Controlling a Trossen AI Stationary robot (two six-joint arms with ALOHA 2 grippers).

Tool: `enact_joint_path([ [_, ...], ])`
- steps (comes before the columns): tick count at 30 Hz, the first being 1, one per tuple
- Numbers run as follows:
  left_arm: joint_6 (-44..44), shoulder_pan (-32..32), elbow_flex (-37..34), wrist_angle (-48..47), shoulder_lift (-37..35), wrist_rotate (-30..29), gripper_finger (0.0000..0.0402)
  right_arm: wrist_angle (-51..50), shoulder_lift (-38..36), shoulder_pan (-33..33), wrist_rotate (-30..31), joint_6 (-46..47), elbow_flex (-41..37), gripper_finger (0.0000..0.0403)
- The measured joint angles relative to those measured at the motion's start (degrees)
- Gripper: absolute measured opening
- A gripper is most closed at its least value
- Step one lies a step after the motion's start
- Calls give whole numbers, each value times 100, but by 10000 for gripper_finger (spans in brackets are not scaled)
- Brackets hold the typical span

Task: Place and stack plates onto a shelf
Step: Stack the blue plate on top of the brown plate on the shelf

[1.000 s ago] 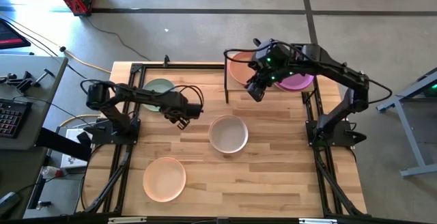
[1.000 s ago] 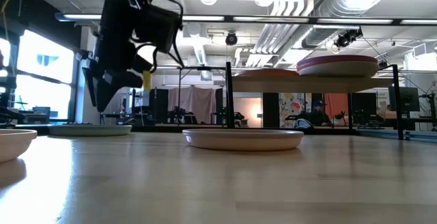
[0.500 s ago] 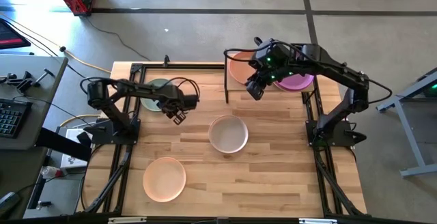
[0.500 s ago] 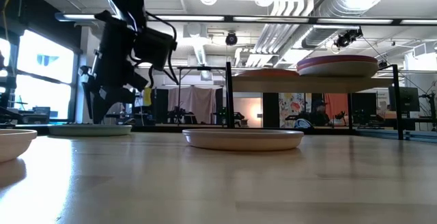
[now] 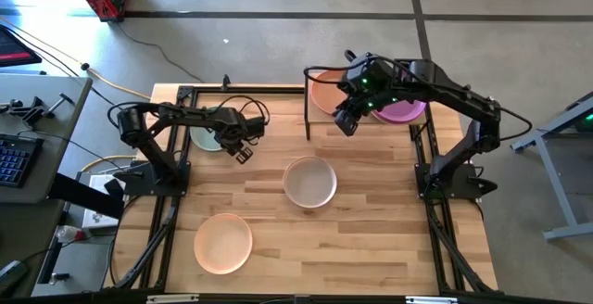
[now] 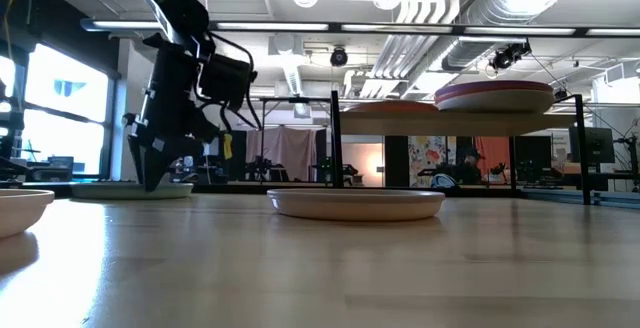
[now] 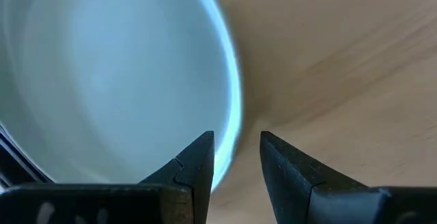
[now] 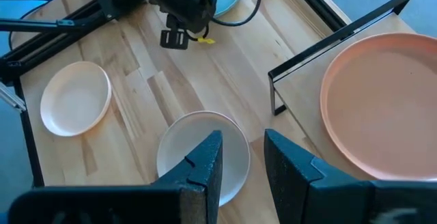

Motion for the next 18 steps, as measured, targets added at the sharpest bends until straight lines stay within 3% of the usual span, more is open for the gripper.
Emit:
enact_joint_path([
  [12, 106, 218, -388, 151, 0, 72, 103, -22, 2, 0, 0, -7, 0, 87],
  [18, 361, 108, -394, 152, 0, 118, 52, -20, 2, -2, 1, -34, 0, 87],
])
